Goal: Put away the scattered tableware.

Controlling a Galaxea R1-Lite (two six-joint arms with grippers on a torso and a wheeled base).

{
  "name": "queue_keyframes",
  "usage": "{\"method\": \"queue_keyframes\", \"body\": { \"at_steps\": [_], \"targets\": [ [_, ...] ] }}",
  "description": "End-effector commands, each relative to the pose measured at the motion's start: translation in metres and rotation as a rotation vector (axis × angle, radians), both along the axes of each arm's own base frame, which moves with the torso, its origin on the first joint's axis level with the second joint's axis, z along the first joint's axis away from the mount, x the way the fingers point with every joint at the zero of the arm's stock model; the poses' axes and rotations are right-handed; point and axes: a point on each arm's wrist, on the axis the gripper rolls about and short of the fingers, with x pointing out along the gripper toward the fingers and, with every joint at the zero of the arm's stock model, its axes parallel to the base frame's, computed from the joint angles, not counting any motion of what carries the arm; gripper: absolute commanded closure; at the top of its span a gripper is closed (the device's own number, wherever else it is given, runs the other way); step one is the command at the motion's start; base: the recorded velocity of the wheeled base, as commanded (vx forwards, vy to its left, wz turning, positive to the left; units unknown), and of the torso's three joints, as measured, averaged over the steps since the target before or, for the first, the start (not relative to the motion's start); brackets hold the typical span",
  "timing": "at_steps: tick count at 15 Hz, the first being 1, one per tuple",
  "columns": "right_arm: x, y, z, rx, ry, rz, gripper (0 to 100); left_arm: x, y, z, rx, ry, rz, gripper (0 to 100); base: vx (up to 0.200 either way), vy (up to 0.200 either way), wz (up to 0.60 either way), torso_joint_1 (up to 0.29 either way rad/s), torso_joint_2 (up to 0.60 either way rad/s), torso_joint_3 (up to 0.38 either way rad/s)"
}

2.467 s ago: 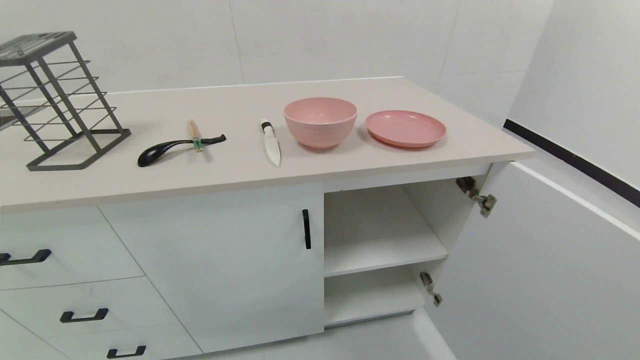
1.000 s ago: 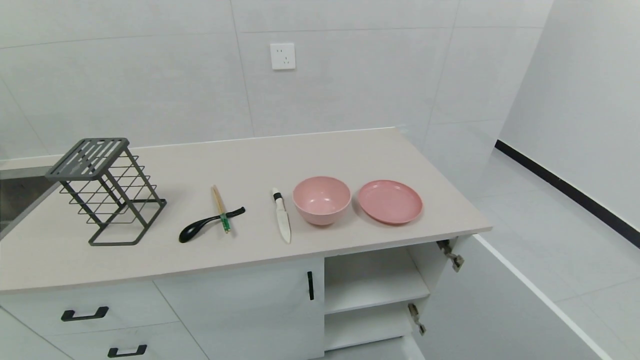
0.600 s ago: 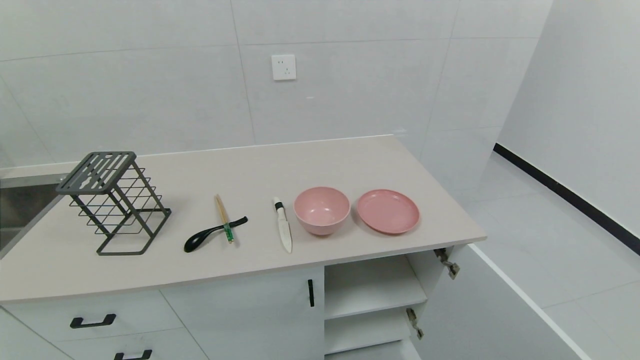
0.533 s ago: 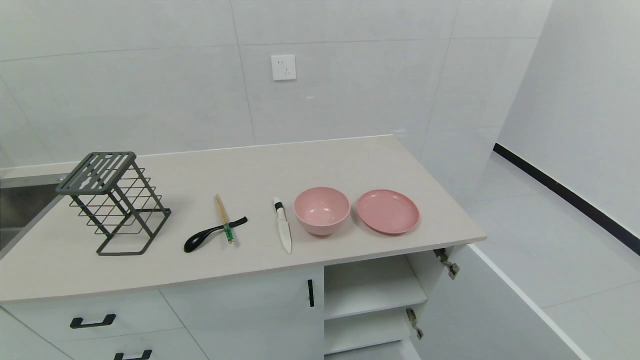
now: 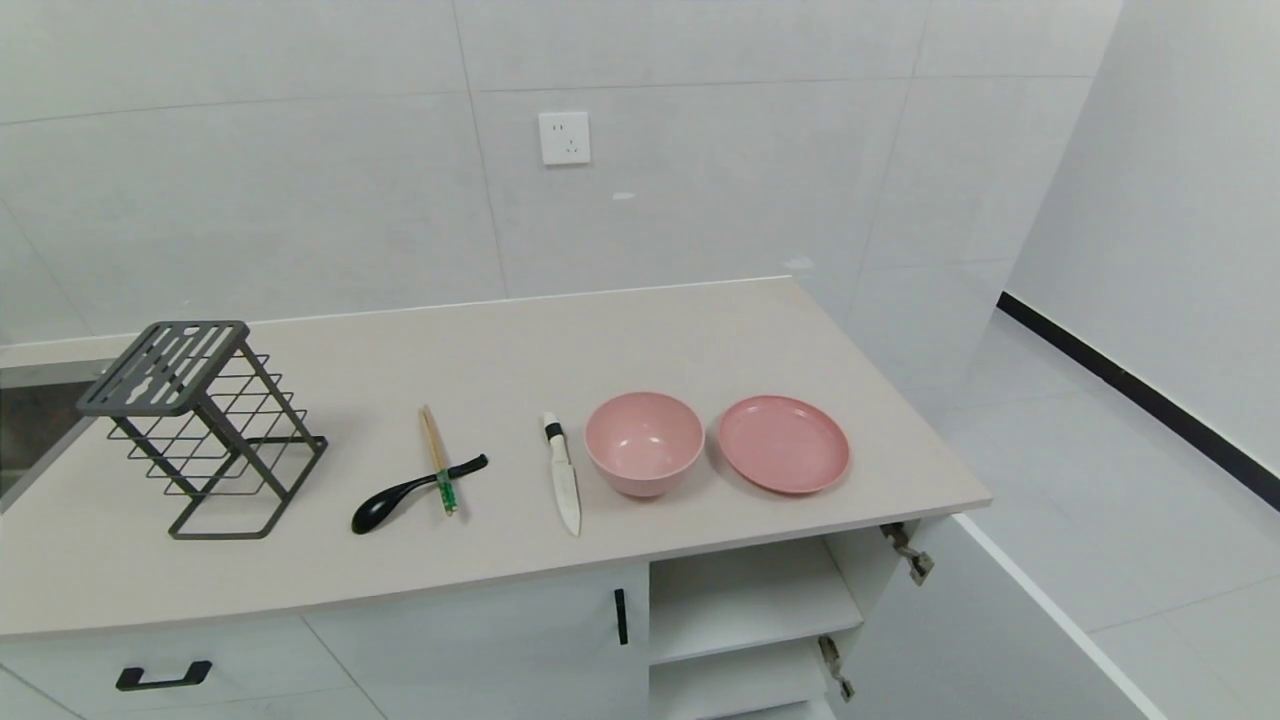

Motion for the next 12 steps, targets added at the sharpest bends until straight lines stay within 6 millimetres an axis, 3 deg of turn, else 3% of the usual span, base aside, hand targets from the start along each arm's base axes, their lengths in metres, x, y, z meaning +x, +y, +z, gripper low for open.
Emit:
{"method": "queue_keyframes", "body": {
  "at_steps": [1,4,11,12],
  "targets": [
    [0.0000,0.0000,0.0000,0.000,0.000,0.000,0,0.0001,0.0000,0.0001,-0.004,0.001,0.000,0,0.000,0.000,0.00,0.000,0.00,0.000],
    [0.0001,0.0001,0.0000,0.000,0.000,-0.003,0,0.0001,0.0000,0.0001,-0.006,0.001,0.002,0,0.200,0.000,0.00,-0.007,0.00,0.002],
    [0.0001,0.0001,0.0004,-0.007,-0.003,0.001,0,0.0001,0.0001,0.0002,-0.016,0.000,0.005,0,0.000,0.000,0.00,0.000,0.00,0.000],
    [0.0001,0.0001,0.0004,-0.008,-0.002,0.001,0,0.0001,0.0001,0.0002,-0.021,0.000,0.006,0,0.200,0.000,0.00,0.002,0.00,0.002]
  ]
}}
